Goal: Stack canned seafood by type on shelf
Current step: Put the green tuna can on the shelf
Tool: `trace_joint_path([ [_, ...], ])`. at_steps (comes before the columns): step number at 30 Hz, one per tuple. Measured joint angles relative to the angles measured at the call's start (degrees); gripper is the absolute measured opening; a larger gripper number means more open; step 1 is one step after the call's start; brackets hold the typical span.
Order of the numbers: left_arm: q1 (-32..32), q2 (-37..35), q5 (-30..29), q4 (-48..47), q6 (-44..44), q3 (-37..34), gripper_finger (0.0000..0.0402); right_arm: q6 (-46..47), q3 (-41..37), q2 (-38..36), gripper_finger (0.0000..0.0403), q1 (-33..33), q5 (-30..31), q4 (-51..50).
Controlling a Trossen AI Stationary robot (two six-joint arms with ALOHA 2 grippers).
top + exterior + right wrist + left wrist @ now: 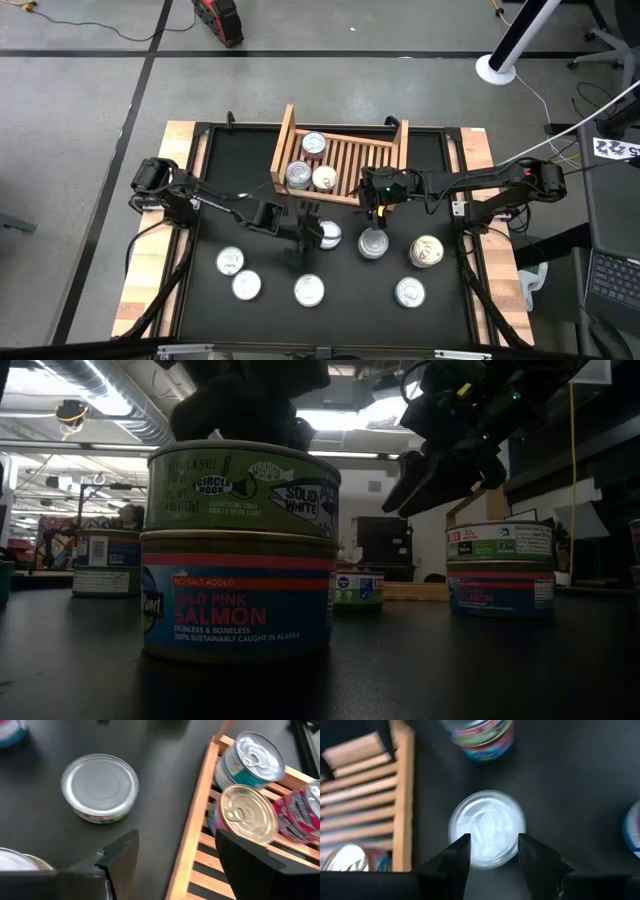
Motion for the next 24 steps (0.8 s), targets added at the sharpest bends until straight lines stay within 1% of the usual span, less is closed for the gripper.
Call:
trace_joint_path([
  [7,-2.5,4.1,0.0,3.0,3.5,0.0,0.0159,0.0,0.0,0.0,0.0262,0.6,-6.7,0.6],
  [12,-2.6,7.1,-0.7,3.1,5.8,0.0,0.0159,-0.1,0.0,0.0,0.0262,3.7,-7.5,2.2],
  [17,-2.5,9.0,-2.6,3.3,7.9,0.0,0.0159,-0.1,0.0,0.0,0.0262,7.3,-7.4,2.8],
  [22,-2.5,10.9,-4.9,3.2,10.6,0.0,0.0158,-0.2,0.0,0.0,0.0262,10.5,-2.6,2.6],
  [24,-2.5,11.6,-6.3,3.4,11.7,0.0,0.0149,-0.2,0.0,0.0,0.0262,11.5,-0.6,2.6],
])
